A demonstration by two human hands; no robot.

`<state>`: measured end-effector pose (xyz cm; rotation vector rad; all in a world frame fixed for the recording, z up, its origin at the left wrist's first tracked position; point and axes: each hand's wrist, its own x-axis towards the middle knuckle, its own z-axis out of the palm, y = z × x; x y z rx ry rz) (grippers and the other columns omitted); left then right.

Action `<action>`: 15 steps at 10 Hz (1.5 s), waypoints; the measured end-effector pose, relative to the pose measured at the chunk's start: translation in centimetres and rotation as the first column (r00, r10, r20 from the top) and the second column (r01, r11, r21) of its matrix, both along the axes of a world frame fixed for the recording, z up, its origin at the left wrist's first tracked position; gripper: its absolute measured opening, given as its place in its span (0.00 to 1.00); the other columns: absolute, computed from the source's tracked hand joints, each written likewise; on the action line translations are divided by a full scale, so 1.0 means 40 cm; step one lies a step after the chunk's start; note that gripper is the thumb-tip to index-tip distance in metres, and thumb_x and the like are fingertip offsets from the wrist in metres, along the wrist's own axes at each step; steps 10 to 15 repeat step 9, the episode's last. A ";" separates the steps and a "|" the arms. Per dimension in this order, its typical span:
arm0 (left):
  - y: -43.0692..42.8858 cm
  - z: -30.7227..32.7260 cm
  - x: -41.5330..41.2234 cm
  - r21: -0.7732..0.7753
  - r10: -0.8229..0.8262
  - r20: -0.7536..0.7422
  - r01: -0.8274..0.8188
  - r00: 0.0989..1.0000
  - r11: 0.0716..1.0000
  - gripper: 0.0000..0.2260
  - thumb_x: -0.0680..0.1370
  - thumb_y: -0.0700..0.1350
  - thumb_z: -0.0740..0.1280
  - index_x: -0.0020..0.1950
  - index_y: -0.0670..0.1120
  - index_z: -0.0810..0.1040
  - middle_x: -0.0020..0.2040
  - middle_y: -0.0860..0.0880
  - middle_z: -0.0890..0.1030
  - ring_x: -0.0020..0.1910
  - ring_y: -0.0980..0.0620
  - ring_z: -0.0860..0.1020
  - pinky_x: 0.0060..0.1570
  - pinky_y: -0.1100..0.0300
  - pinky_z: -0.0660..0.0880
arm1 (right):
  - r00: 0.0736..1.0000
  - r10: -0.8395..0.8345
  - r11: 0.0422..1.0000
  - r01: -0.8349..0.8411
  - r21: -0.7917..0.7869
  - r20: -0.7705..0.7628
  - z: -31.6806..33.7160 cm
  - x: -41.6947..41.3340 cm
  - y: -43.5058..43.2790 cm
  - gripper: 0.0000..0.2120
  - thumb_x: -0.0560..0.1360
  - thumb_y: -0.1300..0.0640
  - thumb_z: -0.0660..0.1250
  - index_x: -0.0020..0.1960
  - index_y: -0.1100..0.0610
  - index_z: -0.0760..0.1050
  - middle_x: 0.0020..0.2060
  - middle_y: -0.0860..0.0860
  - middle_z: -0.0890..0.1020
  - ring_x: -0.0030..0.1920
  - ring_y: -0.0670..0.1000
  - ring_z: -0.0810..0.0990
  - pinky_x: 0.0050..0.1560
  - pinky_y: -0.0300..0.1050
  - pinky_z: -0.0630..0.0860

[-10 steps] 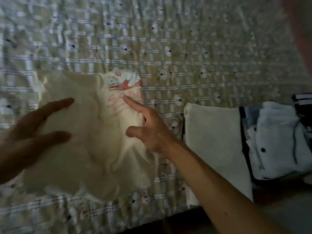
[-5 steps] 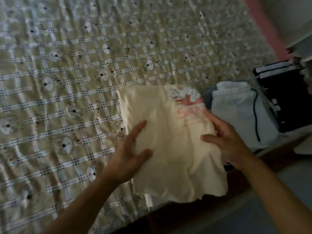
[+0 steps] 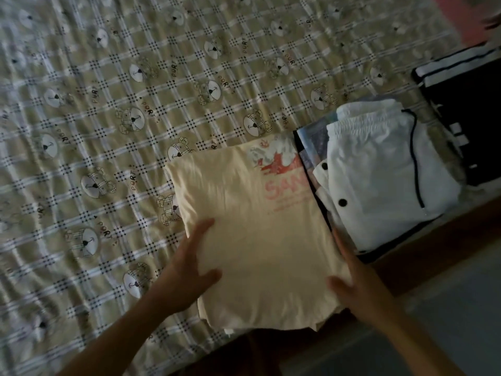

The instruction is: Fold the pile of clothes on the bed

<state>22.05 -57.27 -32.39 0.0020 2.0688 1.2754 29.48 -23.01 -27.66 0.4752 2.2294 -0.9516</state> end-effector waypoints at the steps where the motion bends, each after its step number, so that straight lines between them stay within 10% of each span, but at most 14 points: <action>1: 0.035 0.031 -0.011 -0.374 -0.025 -0.234 -0.066 0.972 0.925 0.41 0.68 0.53 0.74 0.78 0.59 0.58 0.77 0.48 0.56 0.72 0.41 0.65 0.63 0.37 0.74 | 0.916 0.234 0.871 -0.346 0.348 0.325 0.049 -0.025 -0.038 0.43 0.78 0.49 0.64 0.79 0.43 0.35 0.71 0.49 0.70 0.62 0.52 0.77 0.54 0.46 0.74; 2: 0.100 0.069 -0.067 -0.513 -0.103 -0.511 -0.206 0.853 0.833 0.38 0.73 0.54 0.72 0.79 0.51 0.60 0.81 0.46 0.50 0.79 0.41 0.50 0.73 0.35 0.58 | 0.941 0.331 0.757 -0.313 0.574 0.078 0.090 -0.110 -0.106 0.33 0.78 0.42 0.61 0.78 0.48 0.51 0.67 0.50 0.73 0.64 0.52 0.75 0.55 0.49 0.75; 3: 0.180 0.049 -0.135 -0.525 -0.312 -0.588 -0.058 0.746 0.849 0.34 0.79 0.59 0.62 0.81 0.50 0.53 0.82 0.46 0.45 0.81 0.45 0.41 0.77 0.39 0.47 | 0.827 0.319 0.904 -0.118 0.411 -0.463 0.033 -0.193 -0.184 0.32 0.80 0.43 0.58 0.80 0.53 0.54 0.76 0.55 0.63 0.76 0.56 0.61 0.71 0.55 0.66; 4: 0.202 -0.038 -0.197 -0.645 -0.462 -0.510 0.033 0.726 0.763 0.36 0.80 0.66 0.52 0.82 0.48 0.46 0.82 0.45 0.42 0.80 0.44 0.37 0.77 0.38 0.42 | 0.762 0.458 0.855 -0.234 0.464 -0.459 -0.100 -0.274 -0.212 0.34 0.82 0.38 0.49 0.81 0.55 0.48 0.81 0.56 0.46 0.80 0.56 0.43 0.78 0.59 0.50; 6: 0.131 -0.139 -0.242 -0.723 -0.520 -0.400 0.089 0.755 0.685 0.41 0.78 0.71 0.47 0.82 0.47 0.43 0.82 0.46 0.44 0.80 0.45 0.39 0.77 0.40 0.41 | 0.774 0.527 0.792 -0.298 0.533 -0.350 -0.259 -0.277 -0.174 0.36 0.80 0.35 0.46 0.81 0.54 0.45 0.81 0.54 0.47 0.80 0.53 0.43 0.78 0.57 0.49; 8: 0.127 -0.042 -0.231 -0.608 -0.384 -0.375 0.088 0.844 0.789 0.41 0.77 0.68 0.50 0.82 0.45 0.44 0.82 0.44 0.47 0.81 0.45 0.42 0.79 0.45 0.44 | 0.845 0.507 0.798 -0.383 0.466 -0.173 -0.187 -0.316 -0.185 0.39 0.80 0.41 0.56 0.81 0.53 0.41 0.81 0.53 0.43 0.80 0.54 0.44 0.78 0.58 0.51; 9: 0.104 0.100 -0.197 -0.411 -0.114 -0.479 -0.108 0.870 0.905 0.39 0.78 0.58 0.65 0.81 0.43 0.51 0.80 0.44 0.59 0.79 0.44 0.57 0.75 0.42 0.62 | 0.925 0.341 0.922 -0.295 0.251 -0.169 -0.078 -0.330 -0.235 0.45 0.77 0.47 0.66 0.80 0.51 0.36 0.80 0.51 0.40 0.80 0.53 0.48 0.76 0.57 0.58; 15: 0.104 0.100 -0.197 -0.411 -0.114 -0.479 -0.108 0.870 0.905 0.39 0.78 0.58 0.65 0.81 0.43 0.51 0.80 0.44 0.59 0.79 0.44 0.57 0.75 0.42 0.62 | 0.925 0.341 0.922 -0.295 0.251 -0.169 -0.078 -0.330 -0.235 0.45 0.77 0.47 0.66 0.80 0.51 0.36 0.80 0.51 0.40 0.80 0.53 0.48 0.76 0.57 0.58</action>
